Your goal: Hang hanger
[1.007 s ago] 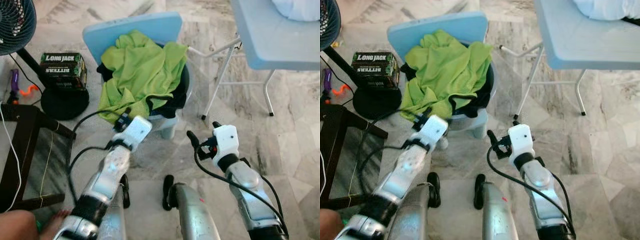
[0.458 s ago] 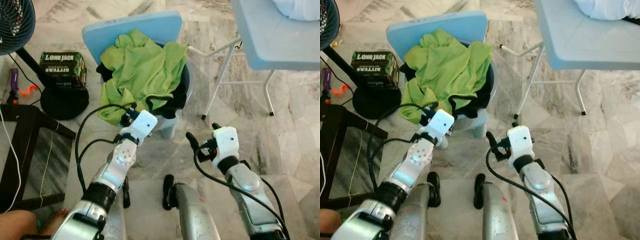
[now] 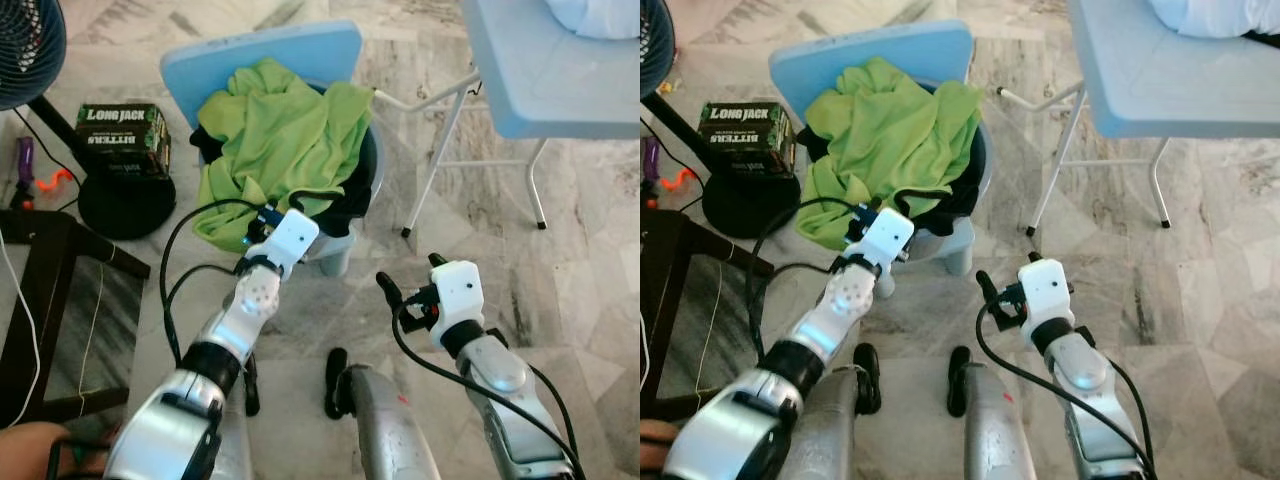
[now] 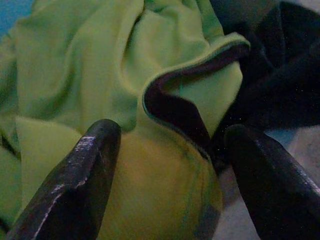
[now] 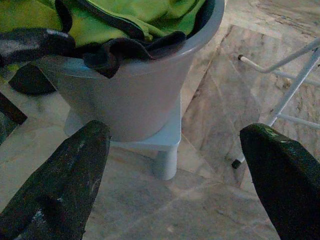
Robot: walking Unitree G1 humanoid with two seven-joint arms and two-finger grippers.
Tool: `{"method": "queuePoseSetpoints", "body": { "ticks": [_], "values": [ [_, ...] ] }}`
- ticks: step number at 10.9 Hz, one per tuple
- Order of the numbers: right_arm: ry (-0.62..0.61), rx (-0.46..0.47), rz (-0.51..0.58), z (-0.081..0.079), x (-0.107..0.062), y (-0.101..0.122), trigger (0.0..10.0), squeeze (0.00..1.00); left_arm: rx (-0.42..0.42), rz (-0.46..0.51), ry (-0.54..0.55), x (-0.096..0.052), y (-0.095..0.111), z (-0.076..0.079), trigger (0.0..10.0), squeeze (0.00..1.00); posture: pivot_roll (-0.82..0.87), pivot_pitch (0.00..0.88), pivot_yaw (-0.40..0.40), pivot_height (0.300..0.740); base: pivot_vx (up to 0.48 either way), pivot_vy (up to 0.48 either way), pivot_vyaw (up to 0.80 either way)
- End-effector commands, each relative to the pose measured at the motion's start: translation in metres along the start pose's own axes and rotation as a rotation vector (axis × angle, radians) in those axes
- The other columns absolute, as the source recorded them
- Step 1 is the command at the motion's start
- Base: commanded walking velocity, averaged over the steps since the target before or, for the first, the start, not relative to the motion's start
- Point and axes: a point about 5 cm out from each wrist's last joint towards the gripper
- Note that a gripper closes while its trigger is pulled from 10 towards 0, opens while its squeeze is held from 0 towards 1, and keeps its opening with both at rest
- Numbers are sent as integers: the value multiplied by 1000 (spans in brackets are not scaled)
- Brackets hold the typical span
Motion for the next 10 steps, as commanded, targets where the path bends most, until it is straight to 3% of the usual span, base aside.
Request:
{"method": "queuePoseSetpoints", "body": {
  "ticks": [1,3,4,5,6,10],
  "values": [
    [7,-6,-30,-1,-5,-5,10000,0,-11,-26,-9,-2,-7,6,10000,0,-152,400,-106,740,0,0,0],
    [11,-9,-28,-1,-5,-3,10000,0,-9,-107,3,-2,-20,3,10000,0,-161,402,-110,740,0,0,0],
    [11,-11,-32,-1,-6,-3,10000,0,-20,-127,1,-4,-25,3,9059,0,-167,402,-113,740,0,0,0],
    [11,-13,-34,0,-7,-3,10000,0,-23,-139,2,-5,-28,2,1020,0,-174,404,-114,740,0,0,0],
    [10,-14,-36,0,-8,-3,10000,0,-36,-159,10,-5,-32,0,0,0,-183,405,-113,740,0,0,0],
    [7,-16,-36,0,-7,-2,10000,0,-37,-165,34,-2,-32,-7,0,0,-178,403,-114,740,0,0,0]
  ]
}}
Point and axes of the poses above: a point about 5 cm out from each wrist's last joint towards the gripper, its own x axis pointing out of the wrist towards the gripper, its own y axis along the axis of the wrist's last joint, z = x × y, and after that the axes turned 13 degrees about -x, right-handed
